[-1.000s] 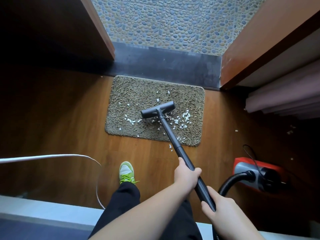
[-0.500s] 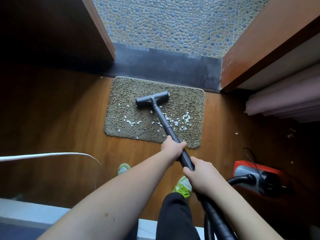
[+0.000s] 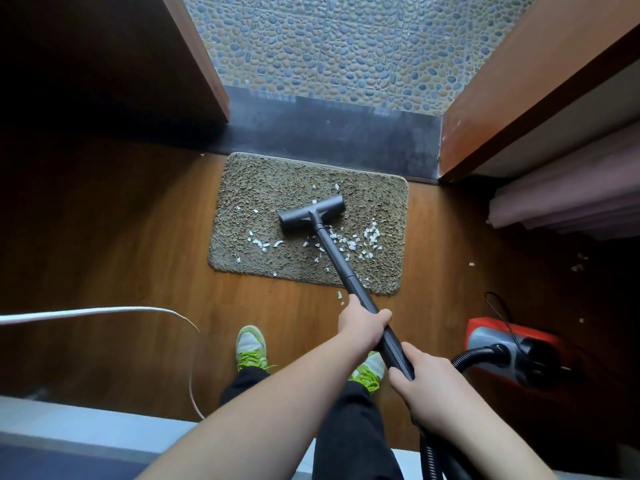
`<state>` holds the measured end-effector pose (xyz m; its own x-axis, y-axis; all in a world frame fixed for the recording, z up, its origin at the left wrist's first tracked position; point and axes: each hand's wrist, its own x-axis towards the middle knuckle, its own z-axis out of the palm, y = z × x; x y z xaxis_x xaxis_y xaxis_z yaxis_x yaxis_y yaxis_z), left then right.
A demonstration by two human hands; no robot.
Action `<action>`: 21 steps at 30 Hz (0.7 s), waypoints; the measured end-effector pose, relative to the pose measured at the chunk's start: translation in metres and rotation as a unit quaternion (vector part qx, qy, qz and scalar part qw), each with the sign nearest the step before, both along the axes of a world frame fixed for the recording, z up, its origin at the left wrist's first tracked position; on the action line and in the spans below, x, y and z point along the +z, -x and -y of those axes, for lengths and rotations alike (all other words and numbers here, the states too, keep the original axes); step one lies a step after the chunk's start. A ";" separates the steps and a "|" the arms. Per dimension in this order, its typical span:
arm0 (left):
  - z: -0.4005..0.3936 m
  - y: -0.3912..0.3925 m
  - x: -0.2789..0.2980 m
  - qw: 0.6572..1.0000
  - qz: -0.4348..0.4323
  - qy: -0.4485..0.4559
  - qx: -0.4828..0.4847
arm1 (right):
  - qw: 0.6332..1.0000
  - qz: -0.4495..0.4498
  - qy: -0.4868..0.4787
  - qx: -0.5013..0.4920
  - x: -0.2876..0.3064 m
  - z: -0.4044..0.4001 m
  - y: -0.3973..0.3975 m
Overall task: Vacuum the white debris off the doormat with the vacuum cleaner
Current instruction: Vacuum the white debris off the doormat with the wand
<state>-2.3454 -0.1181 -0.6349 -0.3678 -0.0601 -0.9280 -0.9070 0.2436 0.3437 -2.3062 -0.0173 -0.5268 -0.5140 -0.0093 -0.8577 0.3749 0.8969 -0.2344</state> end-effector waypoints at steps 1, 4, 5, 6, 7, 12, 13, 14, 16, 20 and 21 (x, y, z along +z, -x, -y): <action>-0.002 -0.004 0.001 1.000 0.005 0.000 -0.005 | 1.000 0.001 0.000 0.000 0.002 -0.002 -0.004; -0.008 -0.014 0.002 1.000 0.015 0.003 -0.023 | 1.000 0.002 0.001 0.000 0.008 -0.007 -0.014; -0.010 -0.017 0.003 1.000 0.016 0.003 -0.026 | 1.000 0.002 0.001 -0.002 0.009 -0.009 -0.017; -0.011 -0.020 0.005 0.999 0.015 0.002 -0.028 | 1.000 0.002 0.002 -0.002 0.010 -0.011 -0.019; -0.013 -0.022 0.007 0.999 0.016 0.002 -0.029 | 1.000 0.004 0.001 0.000 0.011 -0.012 -0.022; -0.017 -0.030 0.015 0.998 0.010 0.014 -0.058 | 1.000 0.014 0.001 -0.010 0.015 -0.016 -0.033; -0.017 -0.032 0.016 0.998 0.011 0.013 -0.058 | 1.000 0.015 0.001 -0.012 0.016 -0.017 -0.035; -0.019 -0.033 0.017 0.998 0.013 0.011 -0.057 | 1.000 0.015 0.002 -0.014 0.017 -0.018 -0.036; -0.020 -0.036 0.018 0.998 0.015 0.012 -0.057 | 1.000 0.015 0.001 -0.019 0.018 -0.020 -0.040; -0.024 -0.041 0.023 0.998 0.017 0.005 -0.060 | 0.999 0.021 0.000 -0.029 0.019 -0.023 -0.046; -0.025 -0.042 0.024 0.998 0.016 0.002 -0.062 | 0.999 0.022 0.002 -0.033 0.019 -0.024 -0.048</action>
<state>-2.3033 -0.0930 -0.6107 -0.3432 -0.0200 -0.9390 -0.8801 0.3559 0.3141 -2.2581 0.0067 -0.5075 -0.4754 0.0208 -0.8796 0.4435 0.8691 -0.2191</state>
